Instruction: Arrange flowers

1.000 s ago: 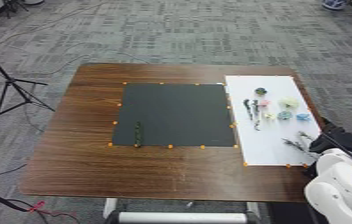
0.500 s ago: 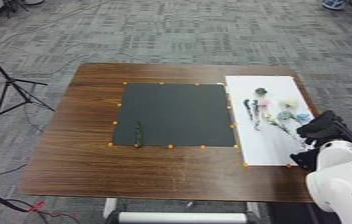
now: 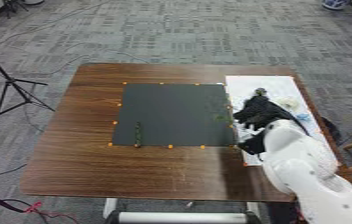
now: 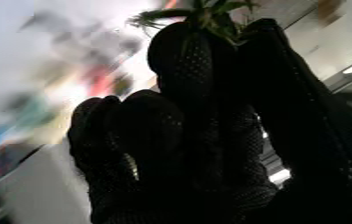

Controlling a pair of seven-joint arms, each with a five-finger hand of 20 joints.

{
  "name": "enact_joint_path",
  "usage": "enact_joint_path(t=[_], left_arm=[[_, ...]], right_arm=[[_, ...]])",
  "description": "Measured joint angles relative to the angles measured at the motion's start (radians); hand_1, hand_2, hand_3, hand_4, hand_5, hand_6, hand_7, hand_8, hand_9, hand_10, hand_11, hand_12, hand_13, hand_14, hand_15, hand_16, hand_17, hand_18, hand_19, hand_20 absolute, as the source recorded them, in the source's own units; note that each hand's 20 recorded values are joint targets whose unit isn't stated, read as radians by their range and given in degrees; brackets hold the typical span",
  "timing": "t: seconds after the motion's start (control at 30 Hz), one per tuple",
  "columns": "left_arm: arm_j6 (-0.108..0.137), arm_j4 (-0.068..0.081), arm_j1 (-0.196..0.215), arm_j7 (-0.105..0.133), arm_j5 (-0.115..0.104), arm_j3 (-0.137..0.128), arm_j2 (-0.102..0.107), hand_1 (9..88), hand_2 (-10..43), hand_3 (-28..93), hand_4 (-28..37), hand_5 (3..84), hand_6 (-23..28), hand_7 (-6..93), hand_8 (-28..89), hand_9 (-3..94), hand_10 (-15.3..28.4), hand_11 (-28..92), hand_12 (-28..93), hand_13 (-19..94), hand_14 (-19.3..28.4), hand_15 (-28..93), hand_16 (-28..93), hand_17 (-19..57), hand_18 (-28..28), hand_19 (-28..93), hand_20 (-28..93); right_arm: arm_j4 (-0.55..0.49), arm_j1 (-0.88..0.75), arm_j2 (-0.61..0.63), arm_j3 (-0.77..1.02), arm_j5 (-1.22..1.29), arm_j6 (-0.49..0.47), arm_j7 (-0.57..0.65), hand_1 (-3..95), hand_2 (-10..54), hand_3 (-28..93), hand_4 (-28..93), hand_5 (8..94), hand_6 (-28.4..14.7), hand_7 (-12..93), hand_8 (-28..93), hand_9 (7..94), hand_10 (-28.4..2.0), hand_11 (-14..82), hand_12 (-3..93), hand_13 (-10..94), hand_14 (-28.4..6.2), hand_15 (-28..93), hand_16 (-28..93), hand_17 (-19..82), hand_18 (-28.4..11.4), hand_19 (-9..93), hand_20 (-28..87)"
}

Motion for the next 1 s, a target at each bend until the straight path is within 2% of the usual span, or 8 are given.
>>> enact_joint_path(t=[0.3,0.6,0.73,0.87,1.0], left_arm=[[0.002,0.005,-0.015,0.0,0.0,0.034,0.01,21.4,16.9,70,-28.3,35.4,8.1,5.4,-6,28.7,12.9,9,11,20,12.6,18,-3,-4.3,10.8,21,10],[0.01,0.006,-0.024,0.0,-0.001,0.046,0.027,21.5,16.9,70,-28.3,35.4,8.1,5.4,-7,28.7,12.9,9,11,20,12.6,18,-3,-4.3,10.8,21,10],[0.011,0.011,-0.036,-0.001,0.0,0.058,0.037,21.5,16.9,70,-28.3,35.4,8.1,5.5,-7,28.7,12.9,9,11,21,12.6,18,-3,-4.3,10.8,21,10],[0.012,0.014,-0.044,-0.006,0.0,0.061,0.045,21.5,16.9,70,-28.3,35.5,8.2,5.5,-7,28.7,12.9,9,10,21,12.7,18,-3,-4.3,10.8,21,10],[0.012,0.016,-0.048,-0.014,0.0,0.061,0.047,21.5,16.9,70,-28.3,35.5,8.2,5.6,-7,28.7,12.9,9,11,20,12.8,18,-3,-4.3,10.8,21,10]], right_arm=[[0.156,0.218,-0.176,-0.209,0.008,-0.059,-0.01,53.6,-9.5,73,-19,81.1,-1.8,35,21,87.8,-11.7,28.8,45.4,82,-7.2,67,33,44,-28.4,93,39],[0.316,0.325,-0.319,-0.324,-0.013,-0.076,0.013,54.1,-9.5,72,-20,80.6,-2.2,36,20,87.6,-12.0,29.7,45.0,83,-6.8,66,33,45,-28.4,93,39],[0.372,0.336,-0.349,-0.39,-0.074,-0.046,0.027,54.1,-9.5,72,-20,79.7,-2.5,36,20,86.9,-12.1,29.8,45.2,82,-7.6,66,34,44,-28.4,93,39],[0.386,0.329,-0.349,-0.458,-0.168,0.066,0.041,53.3,-9.5,70,-21,77.4,-3.5,32,20,85.7,-12.7,28.4,43.5,80,-8.7,67,33,43,-28.4,93,39],[0.383,0.304,-0.354,-0.449,-0.171,0.063,0.044,51.5,-9.5,70,-22,71.3,-4.9,31,18,81.2,-14.3,27.4,39.6,77,-9.2,67,32,41,-28.4,93,37]])
